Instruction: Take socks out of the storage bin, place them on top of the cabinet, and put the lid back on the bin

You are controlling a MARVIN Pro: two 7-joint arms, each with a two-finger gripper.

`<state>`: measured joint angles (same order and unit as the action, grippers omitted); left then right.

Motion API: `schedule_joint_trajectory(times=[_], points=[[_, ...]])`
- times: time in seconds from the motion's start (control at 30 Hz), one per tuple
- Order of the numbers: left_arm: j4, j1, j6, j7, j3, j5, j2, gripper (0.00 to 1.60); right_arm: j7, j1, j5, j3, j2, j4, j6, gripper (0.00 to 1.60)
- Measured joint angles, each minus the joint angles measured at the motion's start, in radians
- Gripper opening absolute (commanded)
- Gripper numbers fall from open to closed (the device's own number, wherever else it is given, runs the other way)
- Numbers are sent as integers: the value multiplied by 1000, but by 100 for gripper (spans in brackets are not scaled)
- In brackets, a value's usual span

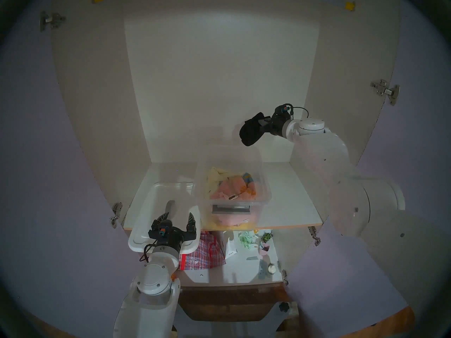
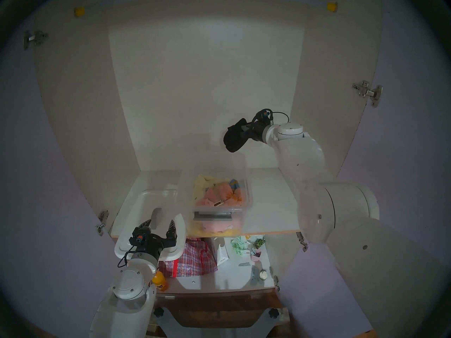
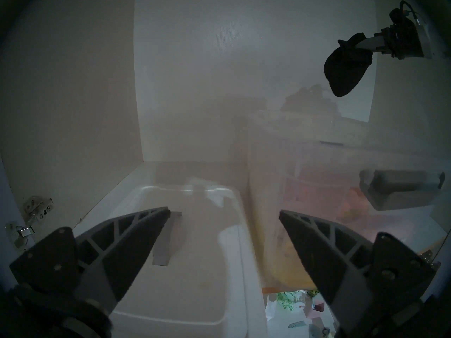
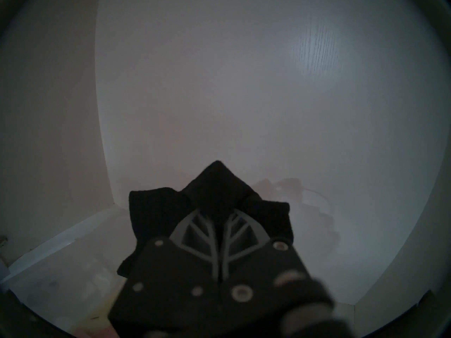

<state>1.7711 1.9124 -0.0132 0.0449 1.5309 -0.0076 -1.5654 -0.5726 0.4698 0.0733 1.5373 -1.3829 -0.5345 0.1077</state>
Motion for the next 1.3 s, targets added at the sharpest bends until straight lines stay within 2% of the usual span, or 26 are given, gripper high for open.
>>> schedule_joint_trajectory(times=[0.07,0.17,0.3,0.33,0.4,0.5,0.6,0.67,0.83,0.93,1.2,1.3], points=[[0,0,0,0,0,0,0,160,4,8,1,6,16,-1,1,0],[0,0,0,0,0,0,0,160,9,52,-5,41,51,-62,4,0],[1,0,0,0,0,0,1,160,13,134,-11,96,107,-193,16,0],[2,1,0,0,-1,0,1,160,13,175,-14,124,112,-266,47,0],[3,1,0,0,-1,-1,1,160,11,211,-21,146,106,-332,91,0],[3,1,0,0,-1,-1,1,160,8,264,-28,179,99,-427,209,0],[3,1,0,0,-1,-1,1,160,16,319,-22,183,86,-523,310,0],[3,1,0,0,-1,-1,2,160,28,346,-18,182,78,-549,328,0],[4,2,0,-1,-1,-2,2,160,75,427,2,181,65,-509,321,0],[5,2,0,-1,-1,-3,2,160,99,446,11,185,59,-460,312,0],[4,1,0,0,-1,-3,2,160,154,417,25,192,47,-305,259,0],[4,1,0,0,-1,-3,2,160,195,380,32,193,39,-213,230,0]])
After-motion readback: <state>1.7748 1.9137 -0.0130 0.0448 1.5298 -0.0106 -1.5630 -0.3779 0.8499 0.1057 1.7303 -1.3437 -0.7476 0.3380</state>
